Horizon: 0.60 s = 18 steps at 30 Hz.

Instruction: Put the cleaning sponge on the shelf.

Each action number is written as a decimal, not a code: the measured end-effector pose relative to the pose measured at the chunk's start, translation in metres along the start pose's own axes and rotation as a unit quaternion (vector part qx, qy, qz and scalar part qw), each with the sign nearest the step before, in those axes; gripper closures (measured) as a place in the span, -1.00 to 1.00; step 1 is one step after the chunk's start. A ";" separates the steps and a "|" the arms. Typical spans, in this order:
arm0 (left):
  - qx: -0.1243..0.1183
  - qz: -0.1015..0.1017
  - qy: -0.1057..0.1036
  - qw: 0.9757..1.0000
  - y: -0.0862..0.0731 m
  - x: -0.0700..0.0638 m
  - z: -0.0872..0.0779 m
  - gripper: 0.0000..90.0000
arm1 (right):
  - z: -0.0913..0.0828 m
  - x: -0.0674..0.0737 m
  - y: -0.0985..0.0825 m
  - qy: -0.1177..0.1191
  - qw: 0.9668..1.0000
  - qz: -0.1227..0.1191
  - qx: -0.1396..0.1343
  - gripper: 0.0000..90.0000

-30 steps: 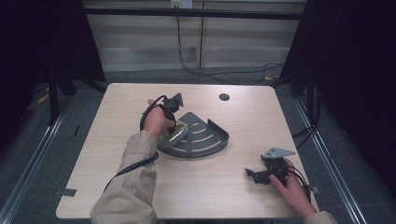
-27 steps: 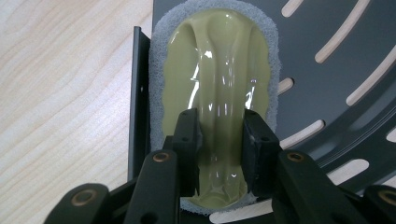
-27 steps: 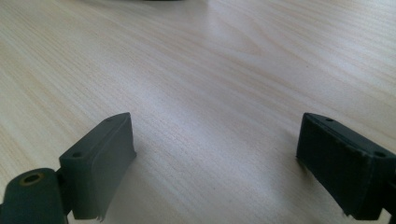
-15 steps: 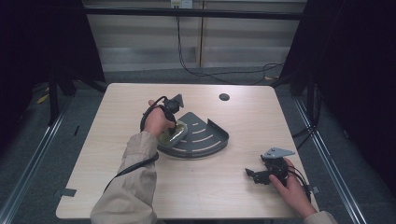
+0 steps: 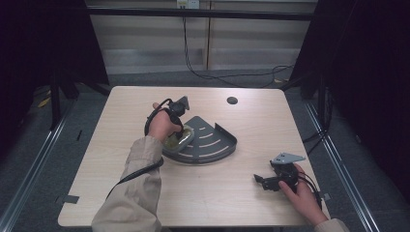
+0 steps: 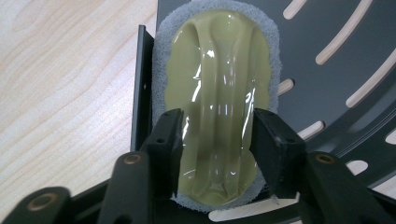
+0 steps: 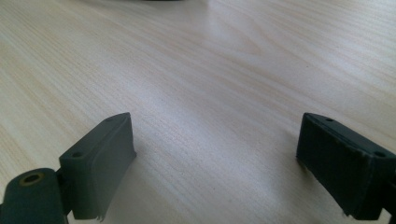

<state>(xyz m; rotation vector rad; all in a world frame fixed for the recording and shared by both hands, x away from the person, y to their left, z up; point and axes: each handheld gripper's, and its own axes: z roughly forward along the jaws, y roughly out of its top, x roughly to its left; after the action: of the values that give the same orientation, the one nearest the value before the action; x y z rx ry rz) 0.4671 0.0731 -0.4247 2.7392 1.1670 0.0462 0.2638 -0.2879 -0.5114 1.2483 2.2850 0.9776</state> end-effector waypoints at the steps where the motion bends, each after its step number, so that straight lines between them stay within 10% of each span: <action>1: -0.001 -0.001 0.005 1.000 0.000 0.000 -0.001 0.13 | 0.000 0.000 0.000 0.001 1.000 0.000 -0.001 -0.76; 18: -0.024 -0.013 0.006 1.000 -0.010 0.004 -0.015 -0.26 | 0.000 0.000 0.000 0.000 1.000 0.000 0.000 -0.77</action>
<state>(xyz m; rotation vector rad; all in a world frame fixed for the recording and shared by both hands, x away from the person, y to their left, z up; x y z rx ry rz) 0.4612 0.0853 -0.4114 2.6861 1.1890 0.0875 0.2638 -0.2879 -0.5113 1.2489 2.2848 0.9770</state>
